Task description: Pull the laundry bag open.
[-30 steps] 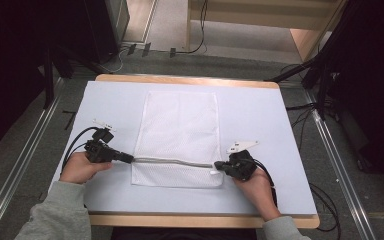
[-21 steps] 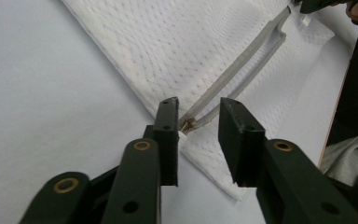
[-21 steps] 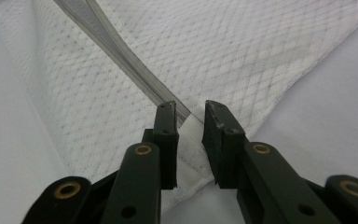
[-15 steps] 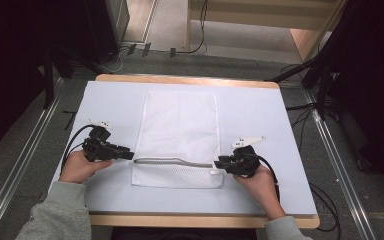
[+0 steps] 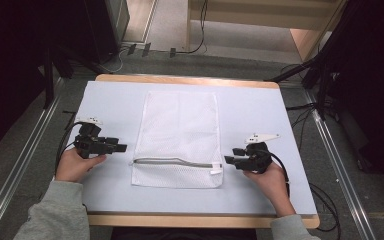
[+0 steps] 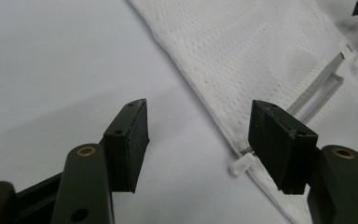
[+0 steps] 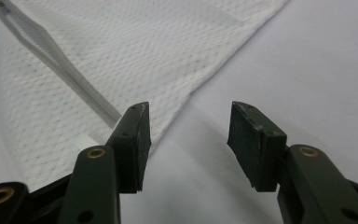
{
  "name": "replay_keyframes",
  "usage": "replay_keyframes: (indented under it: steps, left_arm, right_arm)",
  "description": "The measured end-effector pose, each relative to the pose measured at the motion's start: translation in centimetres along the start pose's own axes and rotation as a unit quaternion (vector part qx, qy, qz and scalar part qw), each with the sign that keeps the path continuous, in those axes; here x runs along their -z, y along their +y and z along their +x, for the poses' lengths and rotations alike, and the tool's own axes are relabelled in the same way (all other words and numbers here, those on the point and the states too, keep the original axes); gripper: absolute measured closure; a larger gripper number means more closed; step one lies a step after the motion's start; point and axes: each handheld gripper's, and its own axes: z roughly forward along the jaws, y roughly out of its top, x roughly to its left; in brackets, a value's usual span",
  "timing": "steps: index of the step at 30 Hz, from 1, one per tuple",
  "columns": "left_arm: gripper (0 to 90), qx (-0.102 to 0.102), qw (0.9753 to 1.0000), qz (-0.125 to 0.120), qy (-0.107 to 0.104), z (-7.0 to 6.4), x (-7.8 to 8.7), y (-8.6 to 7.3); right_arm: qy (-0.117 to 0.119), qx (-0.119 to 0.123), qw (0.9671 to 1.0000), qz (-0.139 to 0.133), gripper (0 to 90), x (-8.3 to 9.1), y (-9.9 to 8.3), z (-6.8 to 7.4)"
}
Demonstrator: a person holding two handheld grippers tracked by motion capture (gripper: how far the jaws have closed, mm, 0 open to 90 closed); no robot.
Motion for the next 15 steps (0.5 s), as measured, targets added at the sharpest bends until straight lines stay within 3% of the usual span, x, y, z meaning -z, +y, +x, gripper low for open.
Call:
replay_keyframes:
  steps: [4, 15]
  left_arm:
    - [36.7, 0.012, 0.9997, 0.004, 0.022, 0.23, -0.13, -0.06]
    - [35.1, 0.023, 0.9995, 0.004, 0.022, 0.59, -0.23, -0.11]
  right_arm:
    - [-0.011, -0.009, 0.9999, 0.002, 47.8, -0.02, -0.11, -0.43]
    - [-0.016, -0.014, 0.9998, 0.005, 45.6, -0.18, -0.19, -0.68]
